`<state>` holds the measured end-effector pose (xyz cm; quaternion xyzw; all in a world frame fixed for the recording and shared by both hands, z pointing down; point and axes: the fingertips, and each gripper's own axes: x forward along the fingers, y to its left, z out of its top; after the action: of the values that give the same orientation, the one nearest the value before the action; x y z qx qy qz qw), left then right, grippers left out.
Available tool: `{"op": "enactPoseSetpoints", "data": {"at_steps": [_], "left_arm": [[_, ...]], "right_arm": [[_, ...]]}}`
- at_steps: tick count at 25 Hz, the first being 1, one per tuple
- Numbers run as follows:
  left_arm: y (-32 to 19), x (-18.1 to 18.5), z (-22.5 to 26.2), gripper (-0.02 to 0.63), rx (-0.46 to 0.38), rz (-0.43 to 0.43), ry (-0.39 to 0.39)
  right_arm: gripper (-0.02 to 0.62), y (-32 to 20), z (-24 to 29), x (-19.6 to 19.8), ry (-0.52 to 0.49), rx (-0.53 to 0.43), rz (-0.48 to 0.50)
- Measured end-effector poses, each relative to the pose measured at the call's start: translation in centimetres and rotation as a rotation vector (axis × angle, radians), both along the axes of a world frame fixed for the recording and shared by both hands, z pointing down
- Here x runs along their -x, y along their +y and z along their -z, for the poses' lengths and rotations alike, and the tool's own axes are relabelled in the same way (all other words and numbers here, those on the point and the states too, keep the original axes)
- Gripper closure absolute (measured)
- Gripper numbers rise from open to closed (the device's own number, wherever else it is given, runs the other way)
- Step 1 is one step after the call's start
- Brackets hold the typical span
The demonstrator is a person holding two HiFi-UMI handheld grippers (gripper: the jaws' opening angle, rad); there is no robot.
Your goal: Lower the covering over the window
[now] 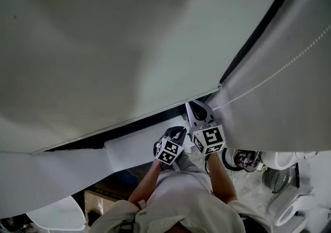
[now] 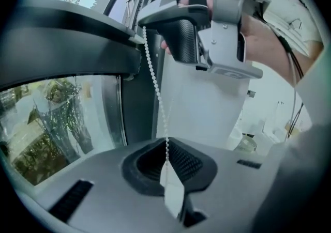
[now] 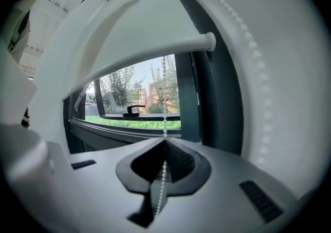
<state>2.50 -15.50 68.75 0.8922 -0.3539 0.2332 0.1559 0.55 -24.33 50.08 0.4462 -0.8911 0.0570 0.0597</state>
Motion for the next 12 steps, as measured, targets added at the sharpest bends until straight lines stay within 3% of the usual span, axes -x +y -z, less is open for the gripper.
{"op": "enactPoseSetpoints", "data": {"at_steps": [12], "left_arm": [[1.2,0.2,0.3,0.584,0.000,-0.021,0.029]], "right_arm": [[0.600,0.6,-7.1,0.2,0.040,0.155,0.007]]}}
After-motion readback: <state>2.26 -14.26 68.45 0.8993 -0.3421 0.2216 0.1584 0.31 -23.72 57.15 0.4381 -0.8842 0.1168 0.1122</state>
